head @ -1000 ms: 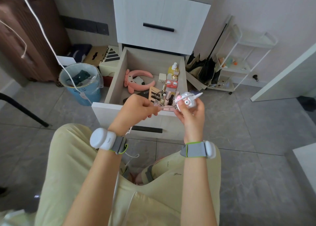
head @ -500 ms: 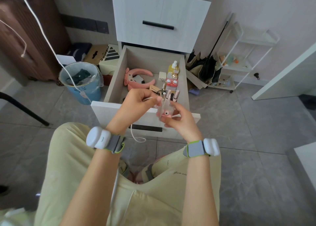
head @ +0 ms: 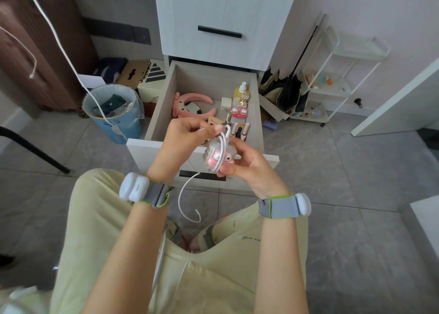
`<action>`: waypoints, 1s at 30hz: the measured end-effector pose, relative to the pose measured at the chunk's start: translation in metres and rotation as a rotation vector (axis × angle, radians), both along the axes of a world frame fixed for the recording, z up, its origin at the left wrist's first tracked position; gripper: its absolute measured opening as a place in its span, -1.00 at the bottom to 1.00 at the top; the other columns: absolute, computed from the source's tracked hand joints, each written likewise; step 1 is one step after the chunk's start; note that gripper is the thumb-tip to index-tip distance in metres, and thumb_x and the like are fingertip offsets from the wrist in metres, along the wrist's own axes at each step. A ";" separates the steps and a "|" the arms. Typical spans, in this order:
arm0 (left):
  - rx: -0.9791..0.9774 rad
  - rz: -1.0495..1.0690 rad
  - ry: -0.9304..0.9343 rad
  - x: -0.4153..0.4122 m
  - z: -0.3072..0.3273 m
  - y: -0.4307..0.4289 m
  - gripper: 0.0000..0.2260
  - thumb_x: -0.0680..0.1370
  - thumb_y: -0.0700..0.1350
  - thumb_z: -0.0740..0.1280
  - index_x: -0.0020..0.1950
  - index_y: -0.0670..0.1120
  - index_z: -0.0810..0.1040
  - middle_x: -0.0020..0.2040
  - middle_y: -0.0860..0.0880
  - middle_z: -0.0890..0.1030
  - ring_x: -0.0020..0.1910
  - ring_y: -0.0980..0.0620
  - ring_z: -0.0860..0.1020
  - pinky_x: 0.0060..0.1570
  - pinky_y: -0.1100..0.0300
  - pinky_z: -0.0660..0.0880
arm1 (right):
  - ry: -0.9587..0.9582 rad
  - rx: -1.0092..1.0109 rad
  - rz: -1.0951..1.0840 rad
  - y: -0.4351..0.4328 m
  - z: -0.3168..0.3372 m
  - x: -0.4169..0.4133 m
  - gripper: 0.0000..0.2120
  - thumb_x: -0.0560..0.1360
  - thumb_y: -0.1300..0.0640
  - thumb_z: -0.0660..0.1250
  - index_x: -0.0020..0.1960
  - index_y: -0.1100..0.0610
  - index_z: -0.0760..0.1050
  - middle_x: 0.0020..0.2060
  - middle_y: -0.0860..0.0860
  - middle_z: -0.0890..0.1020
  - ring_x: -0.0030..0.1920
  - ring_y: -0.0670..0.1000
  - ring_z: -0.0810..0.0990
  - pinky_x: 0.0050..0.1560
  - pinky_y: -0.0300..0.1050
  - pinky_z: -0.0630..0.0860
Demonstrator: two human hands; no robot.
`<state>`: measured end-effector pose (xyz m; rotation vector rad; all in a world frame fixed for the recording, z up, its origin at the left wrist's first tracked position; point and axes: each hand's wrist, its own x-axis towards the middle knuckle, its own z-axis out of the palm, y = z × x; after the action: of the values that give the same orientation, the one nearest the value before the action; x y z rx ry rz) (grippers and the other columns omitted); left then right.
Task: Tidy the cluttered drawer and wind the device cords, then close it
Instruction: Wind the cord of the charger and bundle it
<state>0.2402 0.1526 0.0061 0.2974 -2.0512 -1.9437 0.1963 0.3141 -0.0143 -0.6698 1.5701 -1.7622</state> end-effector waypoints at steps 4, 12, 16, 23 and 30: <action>0.114 -0.013 -0.029 -0.002 -0.001 0.001 -0.81 0.52 -0.12 0.36 -0.27 -0.15 0.62 -0.32 -0.17 0.55 -0.34 -0.04 0.44 -0.33 0.24 0.33 | -0.125 -0.149 -0.046 -0.008 0.002 0.003 -0.47 0.23 0.19 0.52 0.18 0.01 0.49 0.03 0.03 0.59 -0.07 -0.02 0.66 -0.17 -0.17 0.61; 0.143 -0.019 -0.191 -0.004 -0.007 0.004 -0.64 0.57 -0.10 0.30 -0.44 -0.04 0.56 -0.48 0.00 0.39 -0.52 0.15 0.29 -0.42 0.29 0.25 | -0.420 -0.479 -0.197 -0.016 0.004 0.000 -0.49 0.20 0.00 0.57 0.10 0.14 0.58 -0.04 0.05 0.66 -0.15 -0.03 0.66 -0.21 -0.24 0.61; 0.088 -0.069 -0.286 -0.004 -0.010 0.006 -0.68 0.57 -0.14 0.29 -0.39 -0.05 0.59 -0.50 0.02 0.42 -0.56 0.18 0.32 -0.47 0.35 0.30 | -0.404 -0.440 -0.359 -0.020 0.010 0.003 -0.59 0.34 0.10 0.41 0.16 0.16 0.47 -0.01 0.10 0.60 -0.12 -0.01 0.63 -0.17 -0.24 0.61; -0.127 -0.235 -0.375 0.005 0.000 0.000 -0.78 0.55 -0.11 0.32 -0.14 -0.21 0.67 -0.51 0.01 0.45 -0.57 0.16 0.32 -0.52 0.37 0.31 | -0.377 -0.370 -0.719 -0.016 0.004 -0.002 -0.55 0.52 0.25 0.30 0.37 0.21 0.29 0.13 0.16 0.54 0.00 0.06 0.62 -0.15 -0.21 0.60; -0.232 -0.363 -0.308 0.010 0.023 0.007 -0.78 0.53 -0.07 0.34 -0.18 -0.18 0.67 -0.50 -0.01 0.45 -0.56 0.12 0.28 -0.52 0.38 0.27 | -0.392 -0.353 -0.835 -0.013 -0.003 -0.005 -0.53 0.51 0.22 0.33 0.36 0.21 0.27 0.02 0.13 0.57 -0.09 0.07 0.61 -0.21 -0.22 0.60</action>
<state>0.2505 0.1601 0.0293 0.1902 -2.6645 -1.9192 0.1916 0.3007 -0.0169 0.2518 1.3497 -2.6105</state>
